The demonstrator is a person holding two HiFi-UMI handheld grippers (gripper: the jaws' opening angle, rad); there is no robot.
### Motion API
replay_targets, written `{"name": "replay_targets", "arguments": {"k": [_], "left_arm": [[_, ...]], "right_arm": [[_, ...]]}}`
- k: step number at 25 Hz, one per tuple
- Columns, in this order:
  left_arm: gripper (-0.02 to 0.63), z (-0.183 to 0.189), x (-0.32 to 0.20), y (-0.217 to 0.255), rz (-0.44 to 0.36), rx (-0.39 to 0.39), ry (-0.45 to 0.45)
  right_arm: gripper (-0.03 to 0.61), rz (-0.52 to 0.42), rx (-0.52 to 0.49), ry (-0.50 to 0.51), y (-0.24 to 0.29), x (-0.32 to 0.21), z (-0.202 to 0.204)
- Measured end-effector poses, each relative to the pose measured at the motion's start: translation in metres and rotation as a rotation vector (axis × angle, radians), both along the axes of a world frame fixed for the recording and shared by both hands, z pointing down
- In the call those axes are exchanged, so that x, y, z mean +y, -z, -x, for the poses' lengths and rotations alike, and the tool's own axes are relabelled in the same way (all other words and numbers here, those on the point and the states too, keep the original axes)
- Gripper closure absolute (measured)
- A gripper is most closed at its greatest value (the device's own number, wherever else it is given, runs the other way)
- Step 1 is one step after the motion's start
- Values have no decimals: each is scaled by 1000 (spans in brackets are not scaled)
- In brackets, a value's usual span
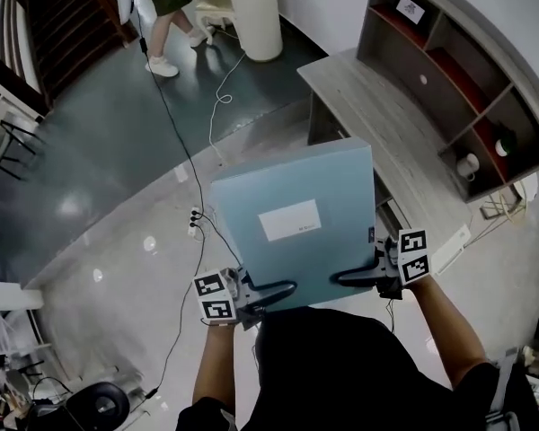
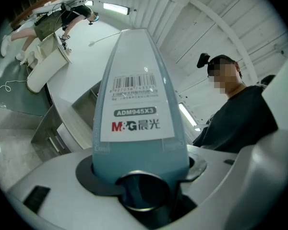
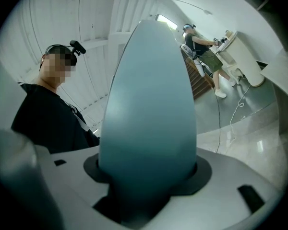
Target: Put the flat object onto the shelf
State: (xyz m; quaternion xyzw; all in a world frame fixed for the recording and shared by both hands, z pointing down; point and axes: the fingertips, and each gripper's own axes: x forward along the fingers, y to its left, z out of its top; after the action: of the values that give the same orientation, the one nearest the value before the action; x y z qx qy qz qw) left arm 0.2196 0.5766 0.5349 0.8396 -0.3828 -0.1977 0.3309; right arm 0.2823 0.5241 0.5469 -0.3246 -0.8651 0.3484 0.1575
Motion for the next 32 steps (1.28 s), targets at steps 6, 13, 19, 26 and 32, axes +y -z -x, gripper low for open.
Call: {"name": "replay_targets", "arguments": {"k": [6, 13, 19, 26, 32], "left_arm": [[321, 94, -24, 12, -19, 24, -12], [324, 184, -41, 14, -27, 18, 25], [327, 244, -56, 17, -34, 15, 28], [327, 295, -61, 10, -45, 35, 0], [327, 298, -71, 8, -52, 43, -20]], "right_arm": [[301, -15, 21, -21, 14, -23, 92], [301, -22, 25, 14, 15, -43, 184], [301, -27, 26, 13, 15, -58, 244], [301, -44, 47, -20, 12, -61, 292], [301, -49, 53, -51, 10, -70, 294]]}}
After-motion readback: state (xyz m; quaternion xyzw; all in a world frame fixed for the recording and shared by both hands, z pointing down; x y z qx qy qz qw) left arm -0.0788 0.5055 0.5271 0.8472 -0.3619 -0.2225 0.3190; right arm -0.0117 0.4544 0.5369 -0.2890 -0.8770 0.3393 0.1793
